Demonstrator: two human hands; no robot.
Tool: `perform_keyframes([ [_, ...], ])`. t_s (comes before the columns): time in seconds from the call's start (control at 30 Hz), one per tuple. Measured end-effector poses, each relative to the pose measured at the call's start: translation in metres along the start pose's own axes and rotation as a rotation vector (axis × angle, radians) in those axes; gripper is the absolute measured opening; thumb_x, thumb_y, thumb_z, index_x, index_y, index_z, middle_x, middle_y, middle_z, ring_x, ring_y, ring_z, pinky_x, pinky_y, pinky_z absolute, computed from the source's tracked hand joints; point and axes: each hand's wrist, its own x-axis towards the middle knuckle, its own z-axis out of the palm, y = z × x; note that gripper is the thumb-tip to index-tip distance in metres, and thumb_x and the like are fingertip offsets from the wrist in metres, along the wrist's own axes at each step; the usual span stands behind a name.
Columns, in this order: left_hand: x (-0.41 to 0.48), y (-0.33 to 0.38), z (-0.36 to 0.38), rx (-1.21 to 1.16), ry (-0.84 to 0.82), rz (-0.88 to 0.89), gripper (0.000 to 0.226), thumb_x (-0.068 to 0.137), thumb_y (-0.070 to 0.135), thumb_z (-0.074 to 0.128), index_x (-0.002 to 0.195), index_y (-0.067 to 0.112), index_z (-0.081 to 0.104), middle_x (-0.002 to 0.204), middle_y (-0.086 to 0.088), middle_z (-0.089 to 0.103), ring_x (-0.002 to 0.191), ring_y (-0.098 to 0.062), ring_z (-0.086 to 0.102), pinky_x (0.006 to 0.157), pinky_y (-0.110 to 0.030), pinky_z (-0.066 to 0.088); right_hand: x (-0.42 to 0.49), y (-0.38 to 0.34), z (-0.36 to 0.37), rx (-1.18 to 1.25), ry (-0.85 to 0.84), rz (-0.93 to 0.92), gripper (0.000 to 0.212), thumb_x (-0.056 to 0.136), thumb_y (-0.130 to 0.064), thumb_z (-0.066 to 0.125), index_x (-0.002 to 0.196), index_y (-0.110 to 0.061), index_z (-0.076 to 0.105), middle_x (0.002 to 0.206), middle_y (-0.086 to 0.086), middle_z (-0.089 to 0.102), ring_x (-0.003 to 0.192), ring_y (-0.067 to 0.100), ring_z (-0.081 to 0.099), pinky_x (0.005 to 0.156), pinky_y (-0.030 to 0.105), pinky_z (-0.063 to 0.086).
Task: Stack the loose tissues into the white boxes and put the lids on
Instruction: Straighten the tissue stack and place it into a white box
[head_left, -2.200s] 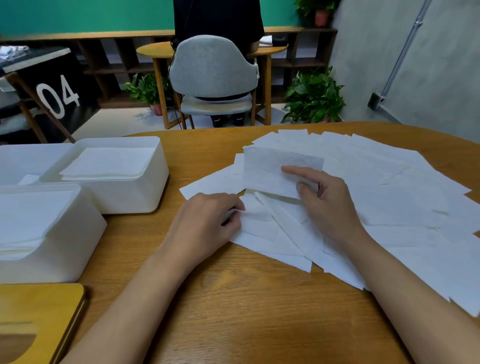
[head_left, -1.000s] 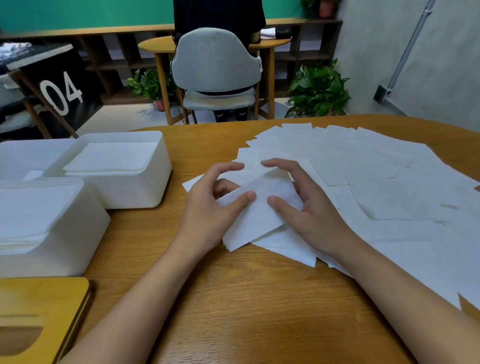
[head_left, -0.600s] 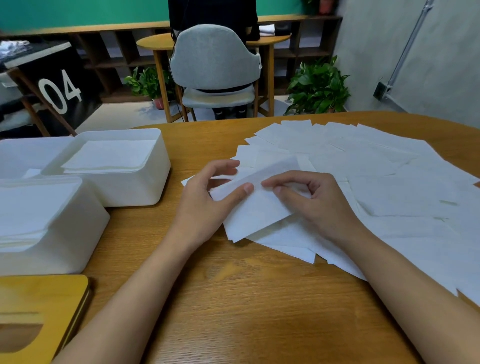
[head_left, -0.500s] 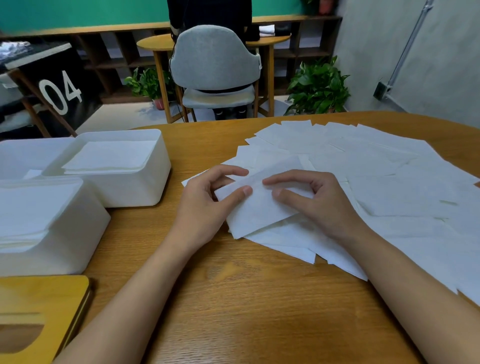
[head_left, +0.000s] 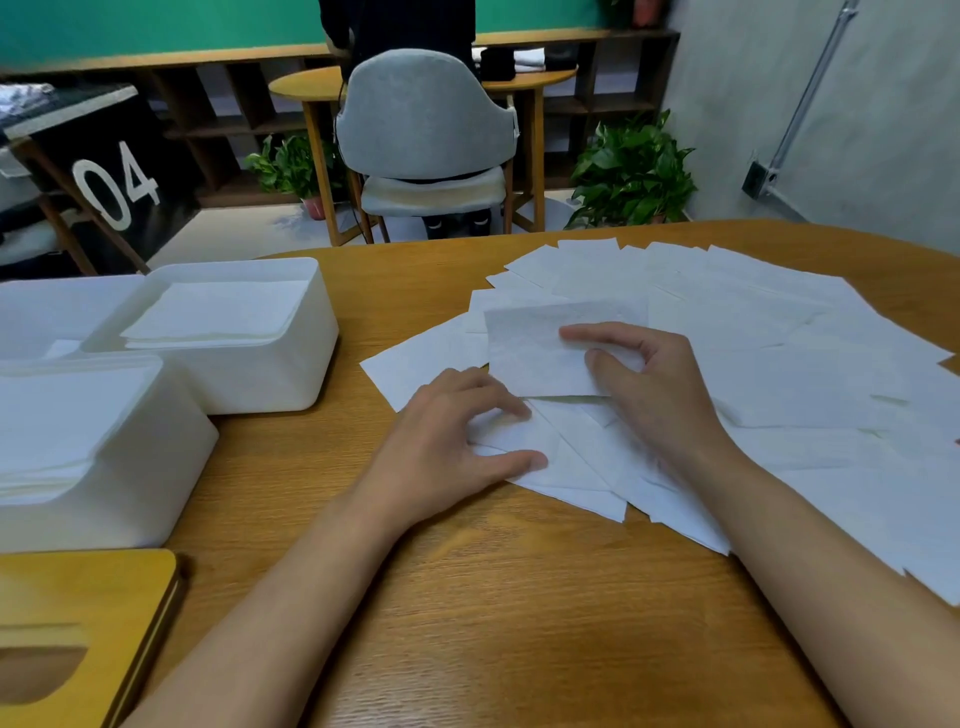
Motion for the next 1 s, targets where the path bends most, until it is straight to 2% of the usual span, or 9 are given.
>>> perform_keyframes([
  [0.1, 0.002, -0.001, 0.004, 0.061, 0.027, 0.066, 0.027, 0.086, 0.052, 0.079, 0.104, 0.031, 0.079, 0.107, 0.018, 0.07, 0.103, -0.005, 0.061, 0.089, -0.031, 0.048, 0.0, 0.0, 0.001, 0.006, -0.008, 0.0, 0.039, 0.098, -0.002, 0.059, 0.108, -0.031, 0.082, 0.113, -0.025, 0.075, 0.116, -0.007, 0.062, 0.111, 0.03, 0.048],
  [0.2, 0.003, 0.001, 0.007, 0.138, 0.052, 0.146, 0.014, 0.096, 0.036, 0.072, 0.102, 0.026, 0.079, 0.1, 0.014, 0.072, 0.093, -0.006, 0.065, 0.076, -0.037, 0.053, 0.0, 0.001, 0.001, -0.01, -0.038, -0.012, 0.04, 0.099, -0.002, 0.058, 0.112, -0.032, 0.081, 0.119, -0.023, 0.074, 0.12, -0.007, 0.06, 0.11, 0.024, 0.046],
  [0.3, 0.002, 0.002, 0.001, 0.161, 0.079, 0.109, 0.014, 0.093, 0.021, 0.068, 0.105, 0.025, 0.073, 0.097, 0.013, 0.071, 0.086, -0.009, 0.065, 0.07, -0.039, 0.056, 0.0, 0.0, 0.0, 0.0, -0.094, -0.006, 0.04, 0.102, -0.006, 0.057, 0.118, -0.035, 0.078, 0.127, -0.024, 0.07, 0.125, -0.007, 0.057, 0.108, 0.019, 0.043],
  [0.47, 0.002, 0.011, -0.008, 0.11, -0.002, 0.012, 0.042, 0.091, 0.0, 0.055, 0.119, 0.032, 0.051, 0.112, 0.015, 0.063, 0.078, 0.004, 0.052, 0.065, -0.02, 0.041, 0.0, -0.001, 0.0, -0.004, -0.124, -0.011, 0.037, 0.102, -0.011, 0.06, 0.122, -0.038, 0.077, 0.129, -0.026, 0.068, 0.125, -0.005, 0.057, 0.111, 0.03, 0.046],
  [0.57, 0.002, 0.014, -0.009, 0.167, -0.09, 0.038, 0.049, 0.09, -0.001, 0.047, 0.121, 0.037, 0.049, 0.112, 0.014, 0.059, 0.088, -0.002, 0.048, 0.072, -0.033, 0.048, 0.0, 0.0, 0.0, 0.004, -0.112, -0.004, 0.036, 0.101, -0.012, 0.062, 0.12, -0.038, 0.077, 0.127, -0.026, 0.069, 0.122, -0.006, 0.059, 0.111, 0.036, 0.049],
  [0.7, 0.0, 0.002, -0.008, 0.218, -0.079, 0.105, 0.031, 0.088, 0.011, 0.045, 0.103, 0.03, 0.065, 0.117, 0.014, 0.063, 0.106, -0.016, 0.057, 0.08, -0.044, 0.053, 0.0, 0.002, 0.001, -0.014, -0.114, -0.011, 0.034, 0.1, -0.014, 0.065, 0.121, -0.038, 0.077, 0.128, -0.027, 0.068, 0.124, -0.006, 0.057, 0.112, 0.04, 0.049],
  [0.8, 0.0, 0.001, -0.007, 0.234, 0.008, 0.092, 0.031, 0.09, 0.022, 0.047, 0.102, 0.027, 0.075, 0.108, 0.015, 0.071, 0.097, -0.015, 0.059, 0.073, -0.043, 0.054, 0.001, 0.001, 0.0, -0.016, -0.121, -0.018, 0.033, 0.1, -0.014, 0.066, 0.122, -0.037, 0.077, 0.13, -0.025, 0.068, 0.127, -0.008, 0.055, 0.115, 0.034, 0.045],
  [0.9, 0.0, 0.007, -0.012, 0.231, 0.122, 0.124, 0.021, 0.089, 0.025, 0.061, 0.101, 0.023, 0.078, 0.095, 0.014, 0.073, 0.09, -0.014, 0.062, 0.074, -0.042, 0.054, 0.0, -0.001, -0.001, -0.015, -0.151, -0.039, 0.031, 0.099, -0.017, 0.069, 0.125, -0.034, 0.076, 0.131, -0.023, 0.069, 0.128, -0.01, 0.054, 0.116, 0.026, 0.041],
  [1.0, 0.0, 0.012, -0.016, 0.083, 0.221, 0.161, 0.012, 0.084, 0.011, 0.071, 0.092, 0.018, 0.075, 0.091, 0.011, 0.071, 0.087, -0.01, 0.067, 0.077, -0.033, 0.053, -0.001, -0.003, -0.002, -0.016, -0.187, -0.076, 0.03, 0.099, -0.022, 0.07, 0.128, -0.031, 0.074, 0.134, -0.021, 0.068, 0.131, -0.009, 0.053, 0.118, 0.027, 0.038],
])
